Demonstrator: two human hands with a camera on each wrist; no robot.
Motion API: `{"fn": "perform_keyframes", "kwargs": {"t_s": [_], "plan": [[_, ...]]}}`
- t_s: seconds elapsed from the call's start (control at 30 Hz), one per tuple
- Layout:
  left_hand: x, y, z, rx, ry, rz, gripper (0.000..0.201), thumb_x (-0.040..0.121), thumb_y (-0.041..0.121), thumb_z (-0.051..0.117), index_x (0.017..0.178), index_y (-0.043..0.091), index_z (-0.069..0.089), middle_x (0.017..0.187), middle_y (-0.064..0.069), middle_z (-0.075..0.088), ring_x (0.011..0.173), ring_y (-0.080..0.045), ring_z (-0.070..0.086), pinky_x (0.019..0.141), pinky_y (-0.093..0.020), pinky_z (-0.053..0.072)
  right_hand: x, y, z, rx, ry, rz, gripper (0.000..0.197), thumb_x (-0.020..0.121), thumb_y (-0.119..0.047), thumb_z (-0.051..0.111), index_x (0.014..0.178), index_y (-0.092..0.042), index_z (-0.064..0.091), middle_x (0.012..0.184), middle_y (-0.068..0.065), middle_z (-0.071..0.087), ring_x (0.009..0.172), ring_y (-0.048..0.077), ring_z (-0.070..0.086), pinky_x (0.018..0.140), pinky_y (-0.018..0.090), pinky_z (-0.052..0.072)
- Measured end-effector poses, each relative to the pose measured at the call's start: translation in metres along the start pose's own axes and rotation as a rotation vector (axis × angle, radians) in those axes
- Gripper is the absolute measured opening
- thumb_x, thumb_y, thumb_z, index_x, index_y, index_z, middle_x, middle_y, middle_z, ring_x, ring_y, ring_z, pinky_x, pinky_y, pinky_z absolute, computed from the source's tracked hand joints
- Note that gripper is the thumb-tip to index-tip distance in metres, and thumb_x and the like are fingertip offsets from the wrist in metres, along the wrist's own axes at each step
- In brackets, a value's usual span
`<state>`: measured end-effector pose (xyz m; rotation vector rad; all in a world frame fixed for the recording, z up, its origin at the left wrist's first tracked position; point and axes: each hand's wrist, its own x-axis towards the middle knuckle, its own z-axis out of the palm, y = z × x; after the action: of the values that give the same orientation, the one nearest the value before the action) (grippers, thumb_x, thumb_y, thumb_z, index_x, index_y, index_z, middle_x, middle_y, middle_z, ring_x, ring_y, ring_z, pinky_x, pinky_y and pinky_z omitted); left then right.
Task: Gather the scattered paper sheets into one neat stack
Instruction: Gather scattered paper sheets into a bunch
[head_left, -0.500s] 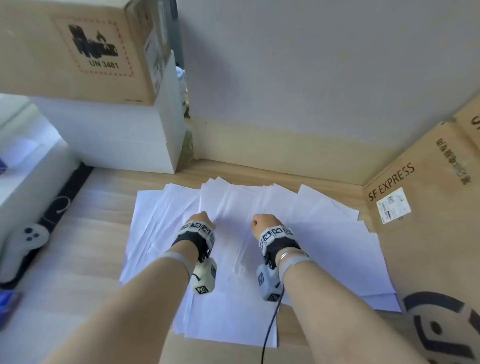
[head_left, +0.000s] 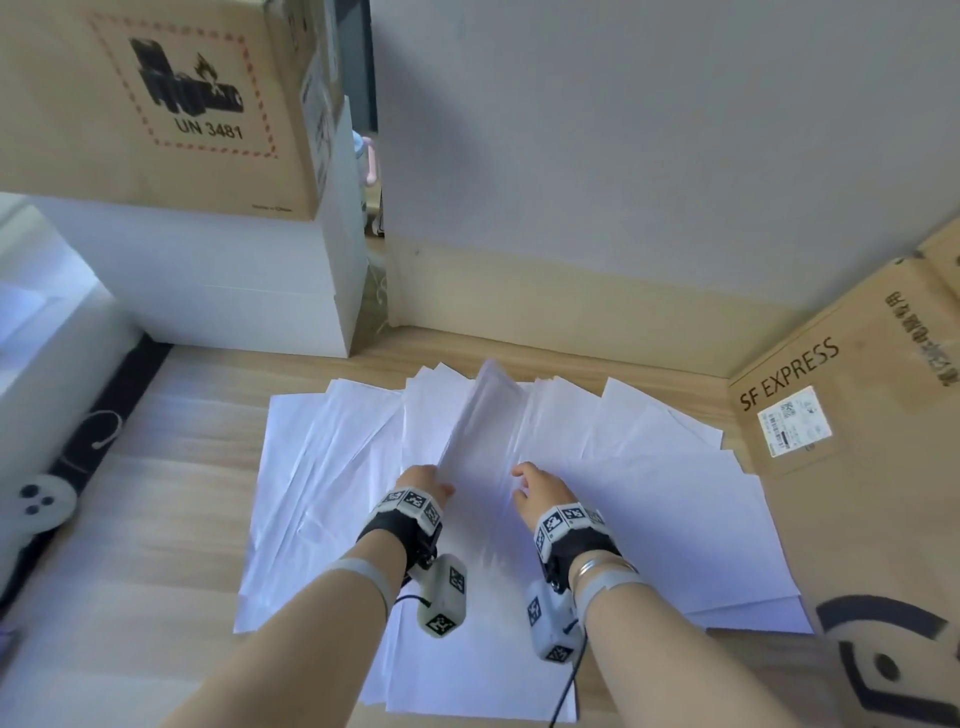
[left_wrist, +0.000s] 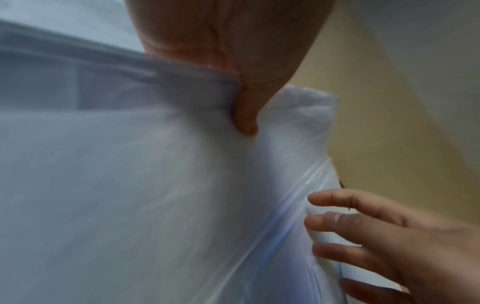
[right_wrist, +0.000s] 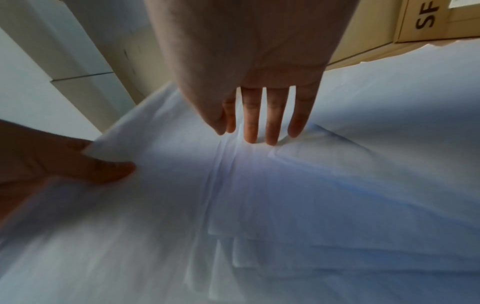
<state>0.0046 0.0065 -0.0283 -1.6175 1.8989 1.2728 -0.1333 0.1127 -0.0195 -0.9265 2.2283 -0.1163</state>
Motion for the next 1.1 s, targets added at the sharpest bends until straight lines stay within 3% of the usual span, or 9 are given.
{"fn": "perform_keyframes", "kwargs": {"t_s": [0.13,0.2,0.3,0.37,0.5,0.63,0.73,0.83,1.1], "plan": [[-0.005,-0.019,-0.008,-0.043,0.193,-0.051,0.033,0.090,0.021,0.048,0.121,0.020,0.060,0.150,-0.002,0.021,0.131,-0.034,0.025,0.105,-0.035,0.032,0.001,-0.003,0.001,-0.019,0.056,-0.001,0.035,0.093,-0.019,0.043,0.128,-0.019,0.046,0.131,0.009,0.054,0.119,0.029,0.053,0.101,0.038,0.045],[-0.008,-0.029,-0.013,-0.080,0.182,-0.099,0.037,0.090,0.022,0.047,0.126,0.022,0.055,0.153,-0.003,0.018,0.131,-0.035,0.028,0.105,-0.034,0.032,0.001,-0.004,0.002,-0.037,0.069,-0.003,0.035,0.093,-0.019,0.043,0.129,-0.018,0.045,0.130,0.010,0.054,0.118,0.029,0.054,0.100,0.037,0.045],[-0.007,-0.033,-0.016,-0.214,0.166,-0.029,0.036,0.086,0.014,0.050,0.120,0.008,0.057,0.122,-0.014,0.052,0.103,-0.032,0.055,0.085,-0.031,0.044,-0.001,-0.007,0.007,-0.046,0.055,-0.005,0.036,0.094,-0.019,0.043,0.130,-0.017,0.044,0.131,0.010,0.053,0.118,0.029,0.053,0.099,0.036,0.045],[-0.011,-0.032,-0.013,-0.313,0.214,0.050,0.022,0.083,0.007,0.051,0.104,0.004,0.055,0.089,-0.011,0.053,0.079,-0.027,0.053,0.069,-0.029,0.043,-0.003,-0.008,0.011,-0.046,0.044,-0.003,0.037,0.095,-0.019,0.042,0.131,-0.017,0.043,0.132,0.010,0.052,0.119,0.028,0.053,0.100,0.035,0.044],[-0.023,-0.033,-0.006,-0.674,0.307,0.070,0.037,0.079,0.002,0.054,0.101,0.023,0.034,0.092,-0.004,0.059,0.064,-0.021,0.054,0.055,-0.024,0.040,-0.007,-0.008,0.017,-0.024,0.017,0.006,0.039,0.095,-0.020,0.041,0.135,-0.017,0.039,0.134,0.010,0.052,0.121,0.028,0.052,0.102,0.036,0.043],[-0.023,-0.042,-0.008,-0.766,0.261,-0.023,0.064,0.076,0.017,0.072,0.130,0.021,0.037,0.117,-0.012,0.059,0.099,-0.028,0.058,0.085,-0.034,0.047,-0.012,-0.006,0.018,0.012,-0.003,0.034,0.040,0.096,-0.021,0.039,0.136,-0.019,0.037,0.135,0.007,0.055,0.122,0.027,0.054,0.102,0.033,0.043],[-0.027,-0.045,-0.014,-0.556,0.017,-0.103,0.080,0.078,0.030,0.070,0.142,0.005,0.030,0.146,-0.015,0.039,0.132,-0.030,0.041,0.105,-0.036,0.035,-0.014,-0.006,0.019,0.036,0.000,0.035,0.040,0.096,-0.021,0.039,0.135,-0.020,0.039,0.134,0.005,0.057,0.121,0.026,0.055,0.101,0.031,0.044],[-0.028,-0.046,-0.012,-0.362,-0.061,-0.089,0.058,0.081,0.022,0.067,0.129,0.000,0.044,0.134,-0.015,0.052,0.121,-0.030,0.052,0.100,-0.034,0.042,-0.017,-0.007,0.021,0.044,-0.004,0.018,0.039,0.095,-0.020,0.040,0.134,-0.020,0.040,0.134,0.005,0.058,0.121,0.025,0.055,0.103,0.031,0.043],[-0.037,-0.048,-0.035,-0.376,0.351,0.155,0.038,0.086,0.000,0.049,0.124,0.003,0.053,0.105,-0.019,0.063,0.090,-0.028,0.056,0.075,-0.030,0.041,-0.022,-0.004,0.021,-0.041,0.034,-0.024,0.035,0.094,-0.022,0.042,0.128,-0.023,0.050,0.130,0.011,0.052,0.120,0.029,0.051,0.101,0.035,0.043]]}}
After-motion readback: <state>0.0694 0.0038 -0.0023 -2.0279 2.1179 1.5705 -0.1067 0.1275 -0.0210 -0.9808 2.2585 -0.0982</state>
